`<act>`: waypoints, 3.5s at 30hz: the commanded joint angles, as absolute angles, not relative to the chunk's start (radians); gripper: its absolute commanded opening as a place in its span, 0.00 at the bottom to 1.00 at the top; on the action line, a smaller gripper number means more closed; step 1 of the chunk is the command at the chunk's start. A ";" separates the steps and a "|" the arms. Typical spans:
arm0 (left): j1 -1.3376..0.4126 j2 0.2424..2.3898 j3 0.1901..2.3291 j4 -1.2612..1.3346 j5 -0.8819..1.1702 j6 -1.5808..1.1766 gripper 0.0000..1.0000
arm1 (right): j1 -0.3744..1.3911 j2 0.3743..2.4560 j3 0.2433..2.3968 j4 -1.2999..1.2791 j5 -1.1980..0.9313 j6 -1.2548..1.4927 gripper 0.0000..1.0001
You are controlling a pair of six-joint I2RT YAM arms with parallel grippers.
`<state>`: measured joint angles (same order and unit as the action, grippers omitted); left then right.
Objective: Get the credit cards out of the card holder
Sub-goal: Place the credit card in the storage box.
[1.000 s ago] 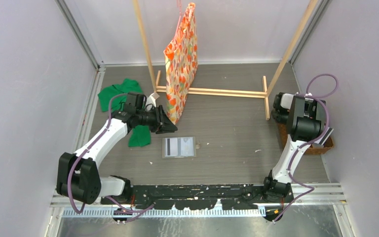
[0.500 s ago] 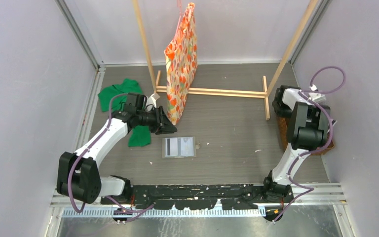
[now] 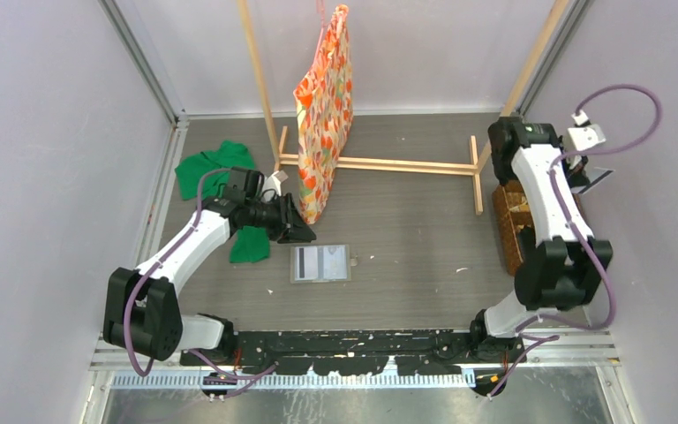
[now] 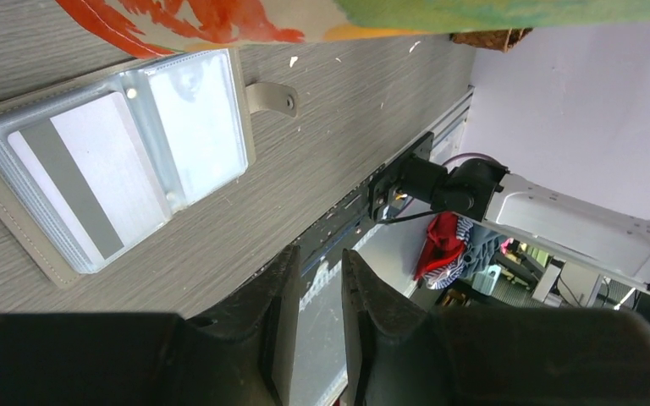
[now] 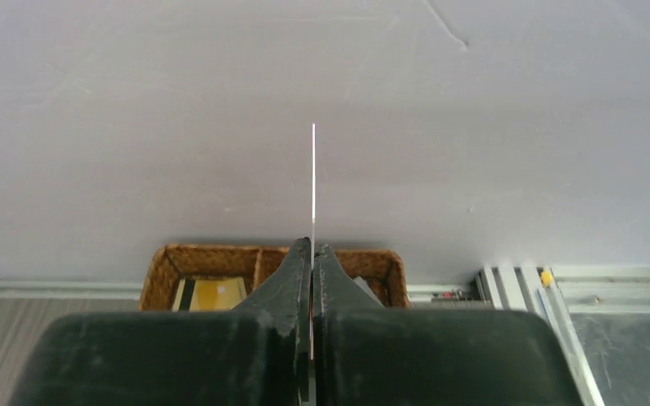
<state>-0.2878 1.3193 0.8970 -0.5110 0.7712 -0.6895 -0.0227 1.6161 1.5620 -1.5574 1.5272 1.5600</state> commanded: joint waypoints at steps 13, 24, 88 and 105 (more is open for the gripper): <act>-0.285 1.333 0.942 -0.573 0.848 -0.580 0.25 | -0.038 0.656 0.664 -0.441 1.217 1.347 0.01; -0.285 1.384 0.935 -0.577 0.850 -0.580 0.24 | -0.038 0.777 0.463 -0.338 1.459 1.827 0.01; -0.299 1.489 0.942 -0.616 0.734 -0.615 0.17 | -0.267 1.623 0.814 -0.376 1.417 2.421 0.14; -0.308 1.434 0.890 -0.563 0.734 -0.646 0.17 | -0.254 1.421 0.755 -0.404 1.375 2.280 0.37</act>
